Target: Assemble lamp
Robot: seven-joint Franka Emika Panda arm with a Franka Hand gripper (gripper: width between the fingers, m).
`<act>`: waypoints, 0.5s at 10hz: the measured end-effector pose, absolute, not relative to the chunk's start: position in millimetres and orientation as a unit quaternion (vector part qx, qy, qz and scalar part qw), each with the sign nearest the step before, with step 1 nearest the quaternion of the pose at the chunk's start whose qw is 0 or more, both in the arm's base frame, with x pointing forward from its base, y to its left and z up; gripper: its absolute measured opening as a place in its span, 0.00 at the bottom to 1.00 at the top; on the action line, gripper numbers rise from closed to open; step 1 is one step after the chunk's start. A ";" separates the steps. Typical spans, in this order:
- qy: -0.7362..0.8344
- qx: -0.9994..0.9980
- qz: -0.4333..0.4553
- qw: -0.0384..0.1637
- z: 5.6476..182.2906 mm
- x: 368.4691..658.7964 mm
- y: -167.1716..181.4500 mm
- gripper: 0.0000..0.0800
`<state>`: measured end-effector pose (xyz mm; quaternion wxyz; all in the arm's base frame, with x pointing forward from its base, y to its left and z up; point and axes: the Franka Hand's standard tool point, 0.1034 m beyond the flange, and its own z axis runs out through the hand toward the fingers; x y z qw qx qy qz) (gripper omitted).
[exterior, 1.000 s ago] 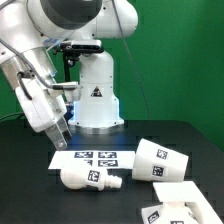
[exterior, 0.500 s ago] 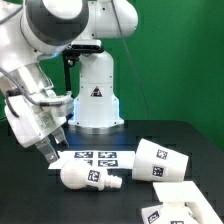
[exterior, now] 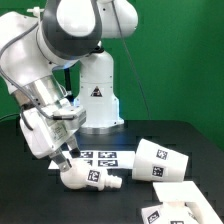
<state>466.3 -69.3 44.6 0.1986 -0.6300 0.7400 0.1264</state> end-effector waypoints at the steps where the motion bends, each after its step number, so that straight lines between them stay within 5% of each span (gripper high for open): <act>1: 0.728 -0.641 0.143 0.197 46.4 468.9 -69.5 0.87; 3: 0.718 -0.646 0.154 0.208 46.2 467.9 -68.8 0.87; 5: 0.714 -0.625 0.203 0.242 43.7 460.3 -76.1 0.87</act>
Offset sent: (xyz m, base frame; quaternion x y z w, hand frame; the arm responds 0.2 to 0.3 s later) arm 0.0000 0.0000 0.0000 0.0000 -0.1938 0.0000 0.9810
